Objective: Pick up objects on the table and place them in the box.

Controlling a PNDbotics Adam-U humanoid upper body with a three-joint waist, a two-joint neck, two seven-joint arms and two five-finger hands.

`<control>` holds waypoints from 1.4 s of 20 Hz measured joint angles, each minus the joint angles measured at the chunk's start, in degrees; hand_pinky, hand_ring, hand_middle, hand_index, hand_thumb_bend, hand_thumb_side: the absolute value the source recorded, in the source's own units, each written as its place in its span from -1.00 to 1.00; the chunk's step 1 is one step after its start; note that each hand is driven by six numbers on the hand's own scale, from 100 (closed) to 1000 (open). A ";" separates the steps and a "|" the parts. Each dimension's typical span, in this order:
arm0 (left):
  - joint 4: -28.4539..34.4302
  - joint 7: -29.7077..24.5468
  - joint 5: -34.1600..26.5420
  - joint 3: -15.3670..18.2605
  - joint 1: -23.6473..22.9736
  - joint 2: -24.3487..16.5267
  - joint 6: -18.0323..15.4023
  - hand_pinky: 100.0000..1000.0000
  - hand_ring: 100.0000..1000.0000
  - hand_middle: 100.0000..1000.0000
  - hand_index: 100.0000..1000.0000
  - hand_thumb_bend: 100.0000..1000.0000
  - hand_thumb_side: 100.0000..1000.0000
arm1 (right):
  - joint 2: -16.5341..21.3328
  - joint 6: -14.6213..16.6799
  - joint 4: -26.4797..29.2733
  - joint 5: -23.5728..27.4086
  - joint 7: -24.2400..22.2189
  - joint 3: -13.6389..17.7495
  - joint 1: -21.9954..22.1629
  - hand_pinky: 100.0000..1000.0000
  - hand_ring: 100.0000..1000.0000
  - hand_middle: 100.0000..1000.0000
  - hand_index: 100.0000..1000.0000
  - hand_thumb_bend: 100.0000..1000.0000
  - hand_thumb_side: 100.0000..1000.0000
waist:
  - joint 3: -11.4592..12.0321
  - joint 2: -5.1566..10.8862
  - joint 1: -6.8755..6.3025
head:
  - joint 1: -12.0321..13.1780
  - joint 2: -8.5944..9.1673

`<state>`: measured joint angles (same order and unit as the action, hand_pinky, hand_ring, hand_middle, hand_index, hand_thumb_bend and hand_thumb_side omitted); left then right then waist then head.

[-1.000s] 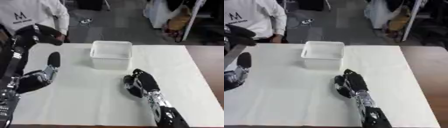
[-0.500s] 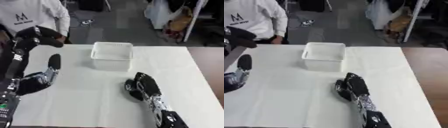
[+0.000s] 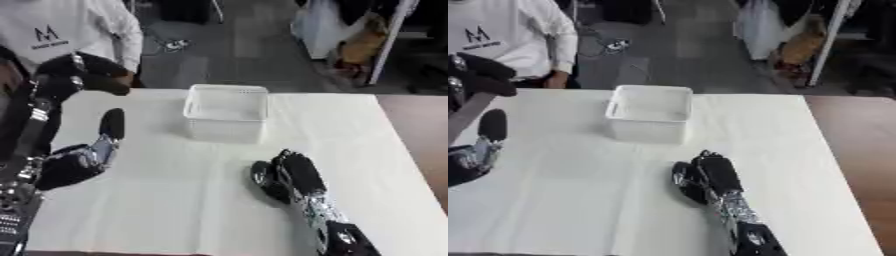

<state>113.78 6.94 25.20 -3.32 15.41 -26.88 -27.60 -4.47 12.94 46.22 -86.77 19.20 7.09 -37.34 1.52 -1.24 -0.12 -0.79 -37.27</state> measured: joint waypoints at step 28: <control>0.00 0.06 0.19 0.06 -0.56 -0.52 -0.06 0.05 -0.13 0.24 0.26 -0.78 0.04 | 8.74 9.67 7.65 27.22 -14.01 -2.56 -5.51 -1.00 -1.00 -1.00 -0.74 -1.00 0.24 | -0.93 0.47 -0.24 | 0.85 -0.94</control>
<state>113.78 7.00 25.39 -3.26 14.85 -27.40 -27.67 4.27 22.62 53.86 -59.55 5.19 4.54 -42.85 0.58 -0.77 -0.36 0.06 -38.21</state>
